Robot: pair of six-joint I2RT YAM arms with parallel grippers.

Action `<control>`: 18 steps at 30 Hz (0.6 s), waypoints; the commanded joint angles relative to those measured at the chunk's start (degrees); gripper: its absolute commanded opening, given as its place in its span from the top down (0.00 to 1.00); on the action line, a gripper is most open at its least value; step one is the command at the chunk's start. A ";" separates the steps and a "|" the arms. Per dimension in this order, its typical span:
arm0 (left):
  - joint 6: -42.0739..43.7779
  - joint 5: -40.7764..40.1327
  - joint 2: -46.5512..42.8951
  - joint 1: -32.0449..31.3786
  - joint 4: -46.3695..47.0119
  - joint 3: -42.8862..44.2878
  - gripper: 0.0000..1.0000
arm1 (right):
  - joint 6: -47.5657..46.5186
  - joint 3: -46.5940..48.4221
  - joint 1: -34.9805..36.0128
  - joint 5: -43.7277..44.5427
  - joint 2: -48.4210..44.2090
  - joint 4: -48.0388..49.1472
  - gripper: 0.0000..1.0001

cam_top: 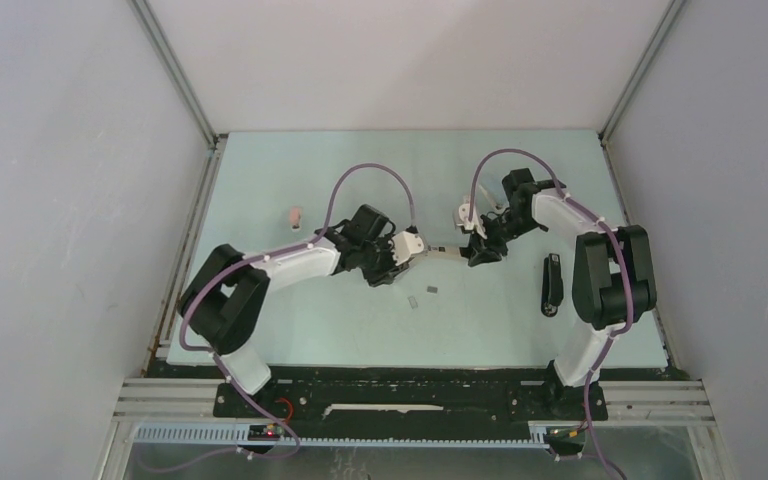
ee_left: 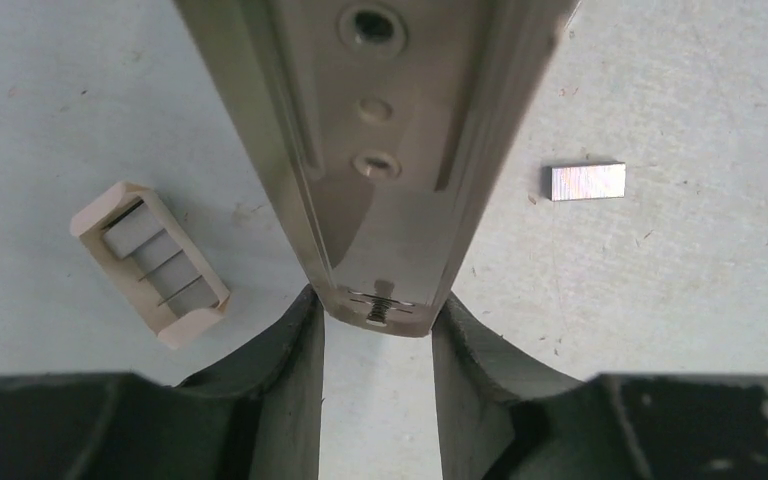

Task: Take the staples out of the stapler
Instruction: Unload the staple at the center of the board.

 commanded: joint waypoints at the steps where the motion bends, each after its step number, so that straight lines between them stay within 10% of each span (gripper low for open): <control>1: -2.54 -2.33 -8.62 -0.10 5.31 -3.35 1.00 | -0.77 1.40 -0.17 -3.11 -2.20 0.06 1.00; 9: -3.38 -8.40 -20.42 -1.20 2.25 -4.33 1.00 | 3.18 -0.35 2.32 -0.56 -2.63 4.62 1.00; 18: -5.61 -8.64 -9.18 -1.62 -2.68 -2.16 0.97 | 6.87 -5.05 7.10 11.94 -1.45 13.27 1.00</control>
